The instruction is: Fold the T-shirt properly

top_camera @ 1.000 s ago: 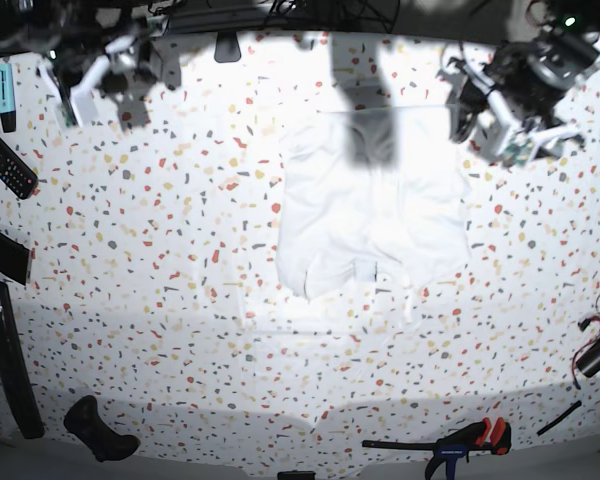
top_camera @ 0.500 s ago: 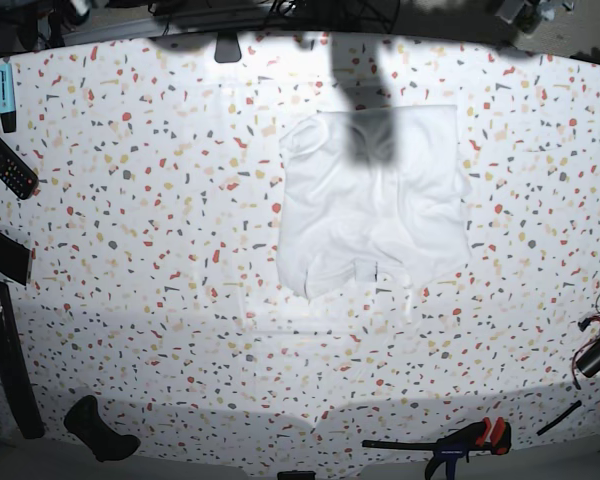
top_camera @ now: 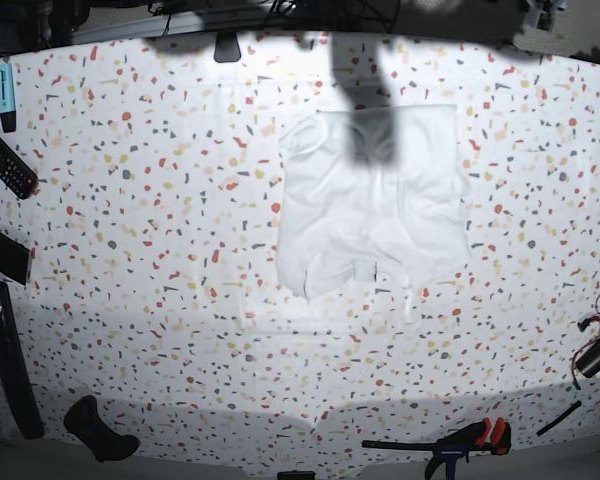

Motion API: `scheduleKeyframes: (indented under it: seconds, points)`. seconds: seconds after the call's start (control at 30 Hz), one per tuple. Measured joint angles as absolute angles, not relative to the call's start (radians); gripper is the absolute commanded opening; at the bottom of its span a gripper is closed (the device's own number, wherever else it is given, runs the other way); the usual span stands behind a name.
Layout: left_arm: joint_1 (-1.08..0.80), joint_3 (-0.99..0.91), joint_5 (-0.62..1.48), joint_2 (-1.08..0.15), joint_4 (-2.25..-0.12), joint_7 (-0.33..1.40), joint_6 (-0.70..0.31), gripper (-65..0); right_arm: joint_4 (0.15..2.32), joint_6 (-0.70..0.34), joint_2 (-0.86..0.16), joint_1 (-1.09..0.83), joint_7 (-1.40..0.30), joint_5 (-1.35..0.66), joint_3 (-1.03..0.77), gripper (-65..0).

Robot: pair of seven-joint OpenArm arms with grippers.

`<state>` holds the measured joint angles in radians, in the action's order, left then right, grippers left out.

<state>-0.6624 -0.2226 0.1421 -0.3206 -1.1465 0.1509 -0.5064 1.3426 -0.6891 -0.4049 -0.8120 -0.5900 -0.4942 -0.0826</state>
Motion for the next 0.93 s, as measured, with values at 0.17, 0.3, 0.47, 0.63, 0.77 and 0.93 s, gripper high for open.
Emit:
scheduleKeyframes:
  seconds: [0.17, 0.3, 0.47, 0.63, 0.77, 0.93]
  points:
    - [-0.477, -0.223, 0.084, -0.286, -0.756, 0.096, -0.419, -26.1, 1.018, -0.686, -0.413, -0.661, -0.277, -0.305, 0.080, -32.3]
    - [-0.344, -0.223, 0.093, -0.286, -0.555, 0.082, -0.418, -26.1, 0.780, -0.685, -0.394, -0.511, -0.224, -0.232, 0.181, -32.3]
    - [-0.268, -0.223, 0.093, -0.276, -0.509, 0.076, -0.419, -26.1, 0.543, -0.663, -0.351, -0.331, -0.171, -0.158, 0.231, -32.3]
    - [-0.263, -0.223, 0.097, -0.277, -0.517, 0.097, -0.418, -26.1, 0.472, -0.659, -0.326, -0.237, -0.173, -0.160, 0.230, -32.3]
    - [-0.266, -0.223, 0.094, -0.276, -0.517, 0.107, -0.418, -26.1, 0.470, -0.659, -0.331, -0.236, -0.174, -0.159, 0.230, -32.3]
    - [-0.262, -0.223, 0.095, -0.259, -0.517, 0.103, -0.418, -26.1, 0.470, -0.659, -0.332, -0.239, -0.177, -0.159, 0.230, -32.3]
